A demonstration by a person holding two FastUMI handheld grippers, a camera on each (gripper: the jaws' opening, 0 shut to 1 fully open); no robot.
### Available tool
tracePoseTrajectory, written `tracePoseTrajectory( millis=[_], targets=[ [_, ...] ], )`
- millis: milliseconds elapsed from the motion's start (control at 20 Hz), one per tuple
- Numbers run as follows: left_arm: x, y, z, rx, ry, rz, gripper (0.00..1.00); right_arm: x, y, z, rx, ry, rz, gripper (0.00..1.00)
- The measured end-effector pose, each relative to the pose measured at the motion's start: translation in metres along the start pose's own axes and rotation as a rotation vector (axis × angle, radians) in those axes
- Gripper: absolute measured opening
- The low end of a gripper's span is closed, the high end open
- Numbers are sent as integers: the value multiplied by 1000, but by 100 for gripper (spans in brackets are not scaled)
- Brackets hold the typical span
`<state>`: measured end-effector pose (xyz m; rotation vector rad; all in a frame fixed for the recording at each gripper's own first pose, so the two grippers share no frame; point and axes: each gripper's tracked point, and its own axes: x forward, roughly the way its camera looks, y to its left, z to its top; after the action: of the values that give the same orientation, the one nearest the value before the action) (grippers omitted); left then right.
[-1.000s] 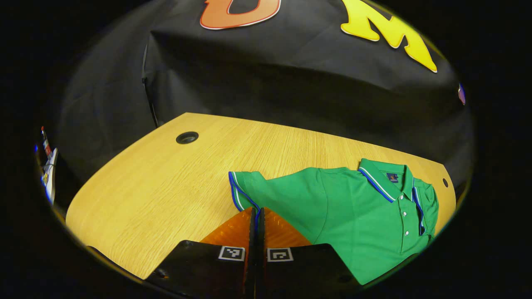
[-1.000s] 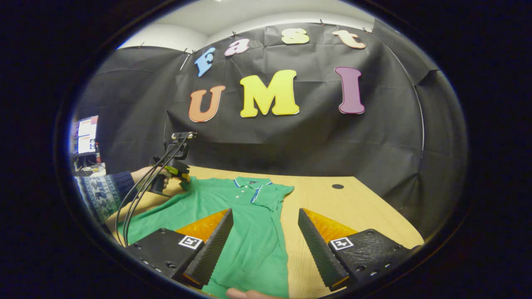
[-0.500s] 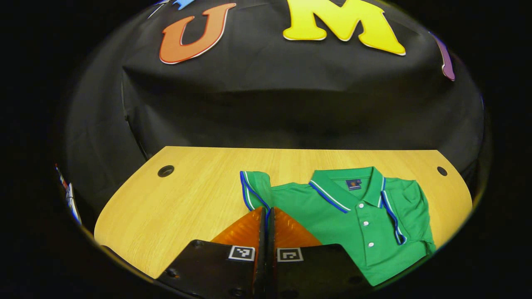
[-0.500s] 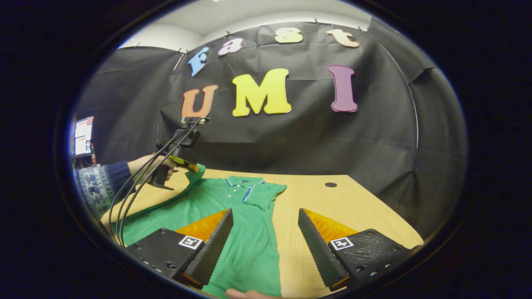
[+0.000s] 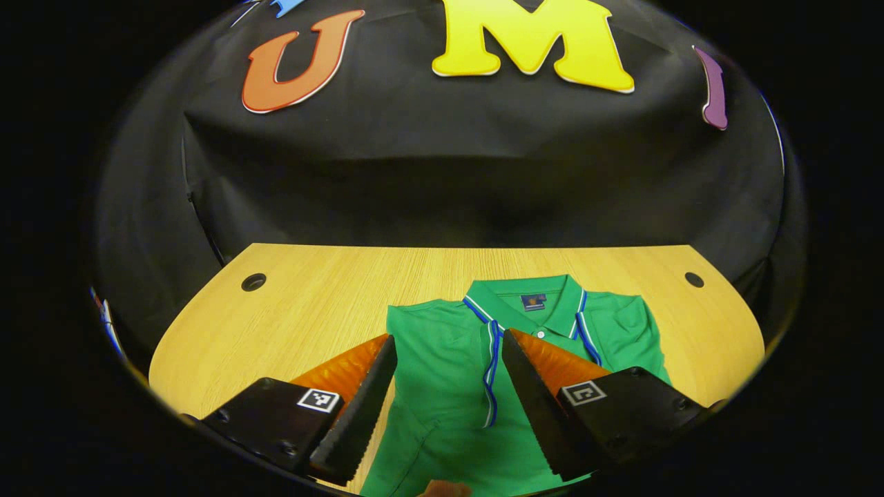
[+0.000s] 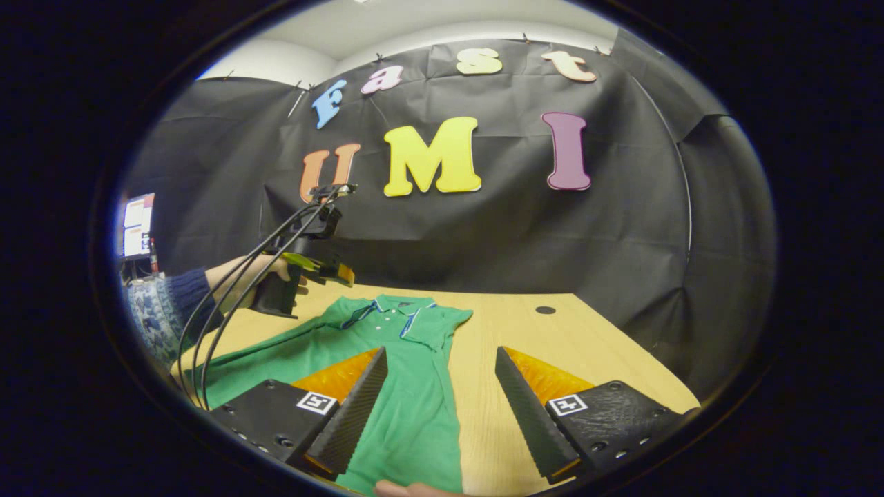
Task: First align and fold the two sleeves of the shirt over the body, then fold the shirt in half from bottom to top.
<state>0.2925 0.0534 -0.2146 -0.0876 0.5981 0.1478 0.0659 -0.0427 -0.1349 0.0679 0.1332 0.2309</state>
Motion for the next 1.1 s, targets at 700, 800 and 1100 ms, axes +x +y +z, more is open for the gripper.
tracePoseTrajectory(
  millis=[700,800,1100],
  targets=[
    [-197,48,-35,16,-225,-1,100,-53,39,37,-19,-25,22,95],
    [-219,51,-57,35,-255,-11,100,-60,52,37,-40,-26,51,95],
    [-267,71,-144,46,-238,14,100,-64,53,7,-15,6,28,95]
  ],
)
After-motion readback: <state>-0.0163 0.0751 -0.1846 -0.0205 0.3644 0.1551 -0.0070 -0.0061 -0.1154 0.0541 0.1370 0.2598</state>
